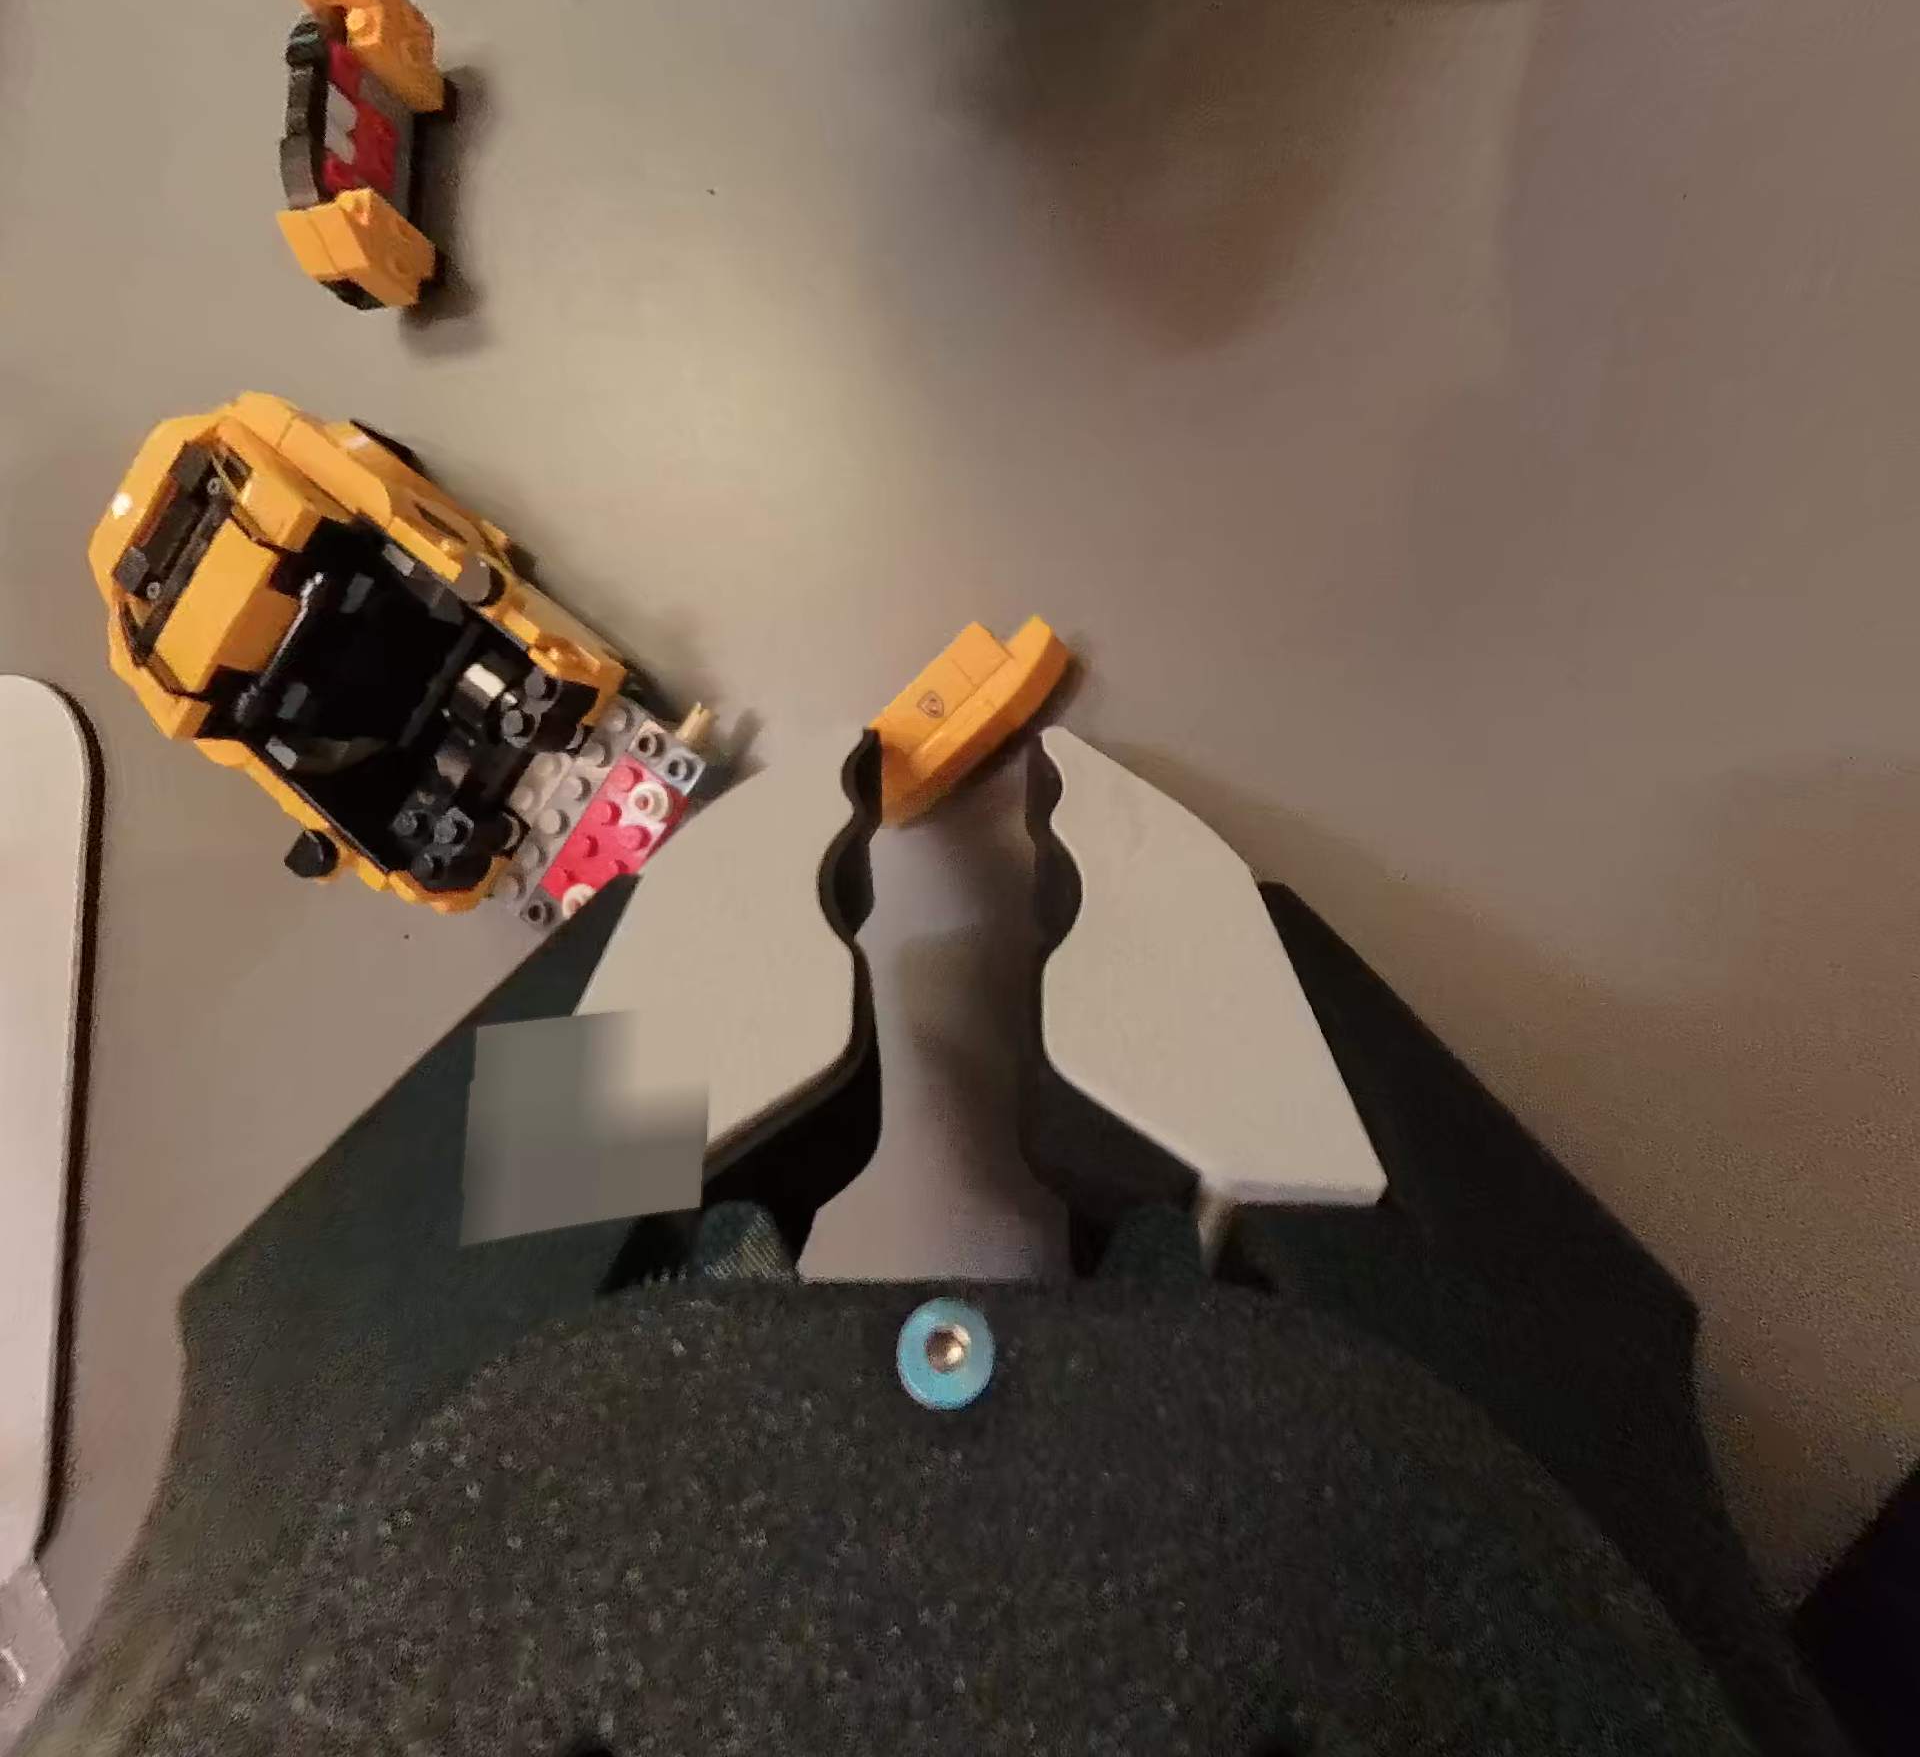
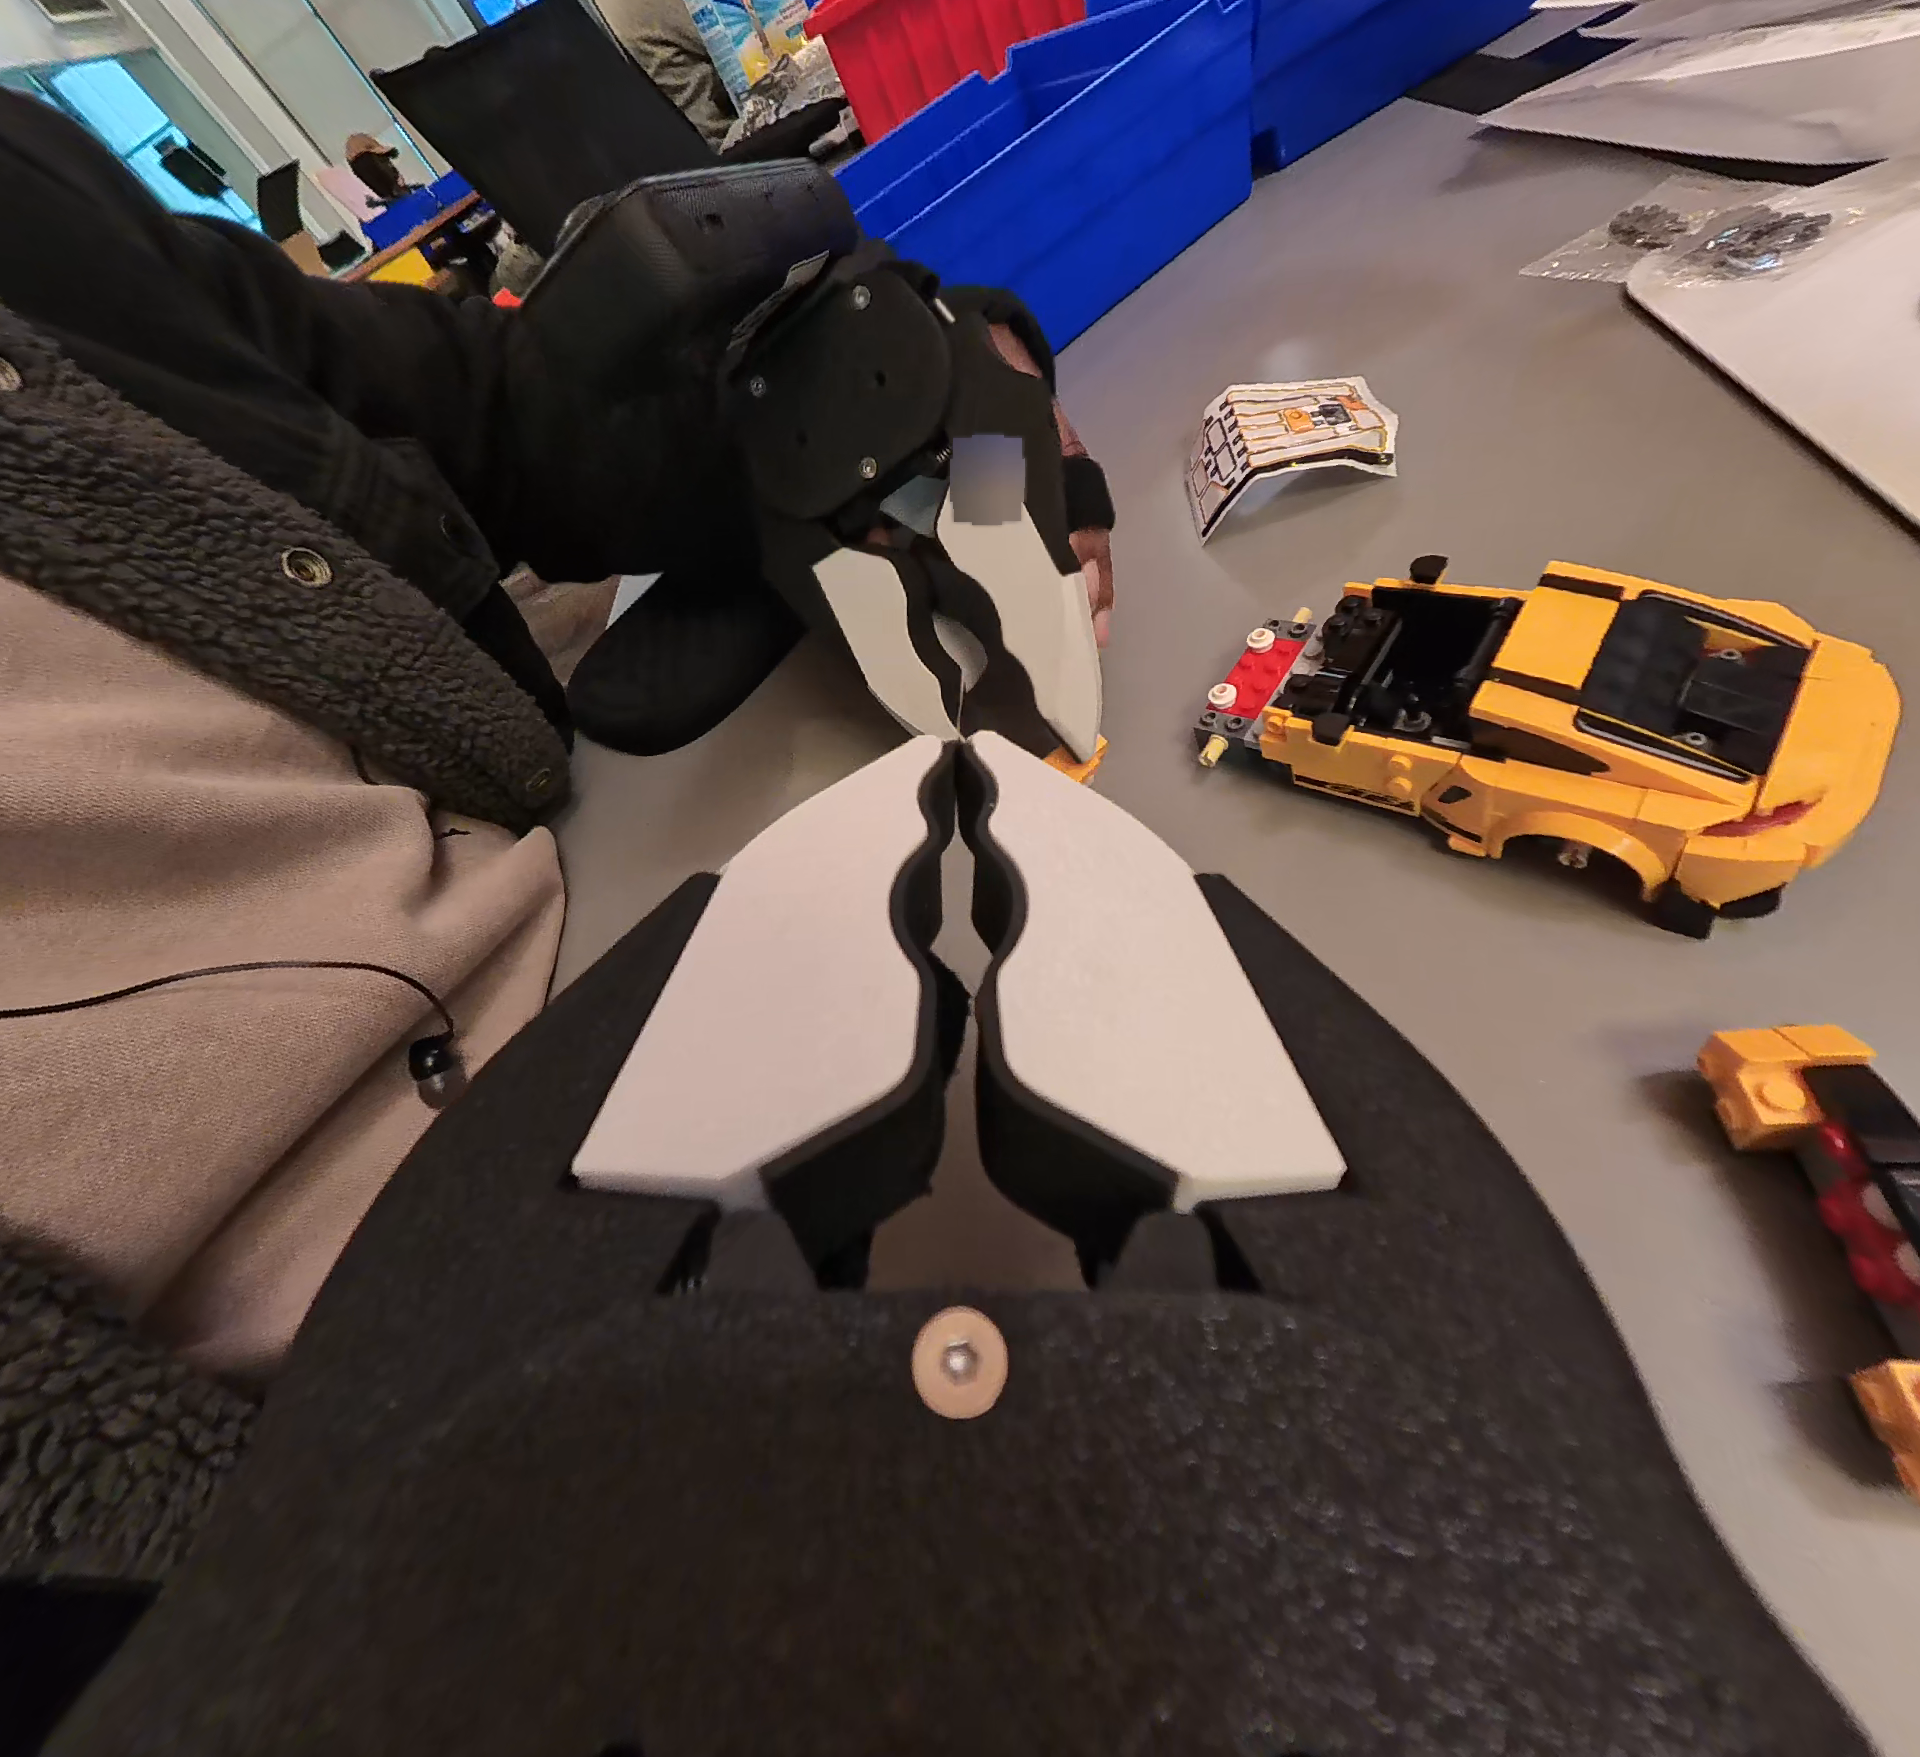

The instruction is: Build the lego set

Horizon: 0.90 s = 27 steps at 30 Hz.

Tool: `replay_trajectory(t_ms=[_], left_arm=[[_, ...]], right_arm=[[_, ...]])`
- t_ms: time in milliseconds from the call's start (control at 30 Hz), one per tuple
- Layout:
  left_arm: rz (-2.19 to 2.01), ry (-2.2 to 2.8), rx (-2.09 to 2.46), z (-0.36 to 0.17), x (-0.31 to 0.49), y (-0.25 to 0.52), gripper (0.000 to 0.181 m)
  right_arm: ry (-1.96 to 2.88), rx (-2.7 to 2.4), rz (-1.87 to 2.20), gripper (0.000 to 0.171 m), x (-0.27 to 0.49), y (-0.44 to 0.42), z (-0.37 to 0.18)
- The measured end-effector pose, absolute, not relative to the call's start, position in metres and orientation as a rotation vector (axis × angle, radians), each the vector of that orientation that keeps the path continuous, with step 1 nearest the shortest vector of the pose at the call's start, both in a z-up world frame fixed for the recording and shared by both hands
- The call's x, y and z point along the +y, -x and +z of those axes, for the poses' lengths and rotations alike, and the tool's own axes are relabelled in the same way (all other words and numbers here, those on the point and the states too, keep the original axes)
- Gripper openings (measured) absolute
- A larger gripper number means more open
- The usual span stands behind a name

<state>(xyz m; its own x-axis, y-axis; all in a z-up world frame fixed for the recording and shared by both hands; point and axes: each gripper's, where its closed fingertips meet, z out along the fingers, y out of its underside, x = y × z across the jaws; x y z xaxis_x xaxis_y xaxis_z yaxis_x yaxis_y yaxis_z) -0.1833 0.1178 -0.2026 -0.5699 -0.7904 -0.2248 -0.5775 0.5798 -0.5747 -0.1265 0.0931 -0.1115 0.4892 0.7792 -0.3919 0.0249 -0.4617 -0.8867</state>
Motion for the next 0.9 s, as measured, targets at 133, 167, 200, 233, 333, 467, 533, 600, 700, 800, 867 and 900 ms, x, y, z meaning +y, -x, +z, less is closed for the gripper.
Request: replay_trajectory(t_ms=[133, 167, 200, 233, 333, 467, 533, 600, 700, 800, 867, 900], left_arm=[[-0.582, 1.107, 2.424, -0.203, 0.118, 0.182, 0.026], [-0.576, 1.124, 2.458, -0.205, 0.117, 0.184, 0.024], [-0.561, 1.139, 2.489, -0.208, 0.117, 0.185, 0.025], [-0.57, 1.14, 2.496, -0.208, 0.116, 0.185, 0.025], [-0.542, 1.157, 2.522, -0.208, 0.117, 0.185, 0.019], [-0.58, 1.218, 2.501, -0.21, 0.115, 0.185, 0.012], [-0.601, 1.255, 2.476, -0.209, 0.114, 0.185, 0.012], [-0.621, 1.298, 2.449, -0.209, 0.111, 0.187, 0.012], [-0.66, 1.353, 2.414, -0.209, 0.099, 0.19, 0.012], [-0.677, 1.402, 2.372, -0.209, 0.088, 0.194, 0.012], [-0.689, 1.42, 2.341, -0.209, 0.082, 0.195, 0.012], [-0.701, 1.427, 2.327, -0.208, 0.079, 0.195, 0.012]], right_arm=[[1.837, -0.665, 1.067, 0.0, 0.094, 0.125, -0.112], [1.836, -0.663, 1.069, 0.0, 0.094, 0.125, -0.111], [1.836, -0.662, 1.07, 0.0, 0.094, 0.124, -0.111], [1.836, -0.662, 1.072, 0.0, 0.093, 0.124, -0.111], [1.837, -0.662, 1.076, 0.0, 0.093, 0.124, -0.111], [1.839, -0.666, 1.08, 0.0, 0.092, 0.125, -0.112], [1.843, -0.667, 1.083, 0.0, 0.092, 0.125, -0.113], [1.847, -0.669, 1.087, 0.0, 0.092, 0.126, -0.114], [1.85, -0.683, 1.089, 0.0, 0.09, 0.128, -0.115], [1.855, -0.702, 1.099, 0.0, 0.088, 0.131, -0.116], [1.862, -0.72, 1.103, 0.0, 0.086, 0.134, -0.118], [1.863, -0.729, 1.104, 0.0, 0.085, 0.136, -0.118]])
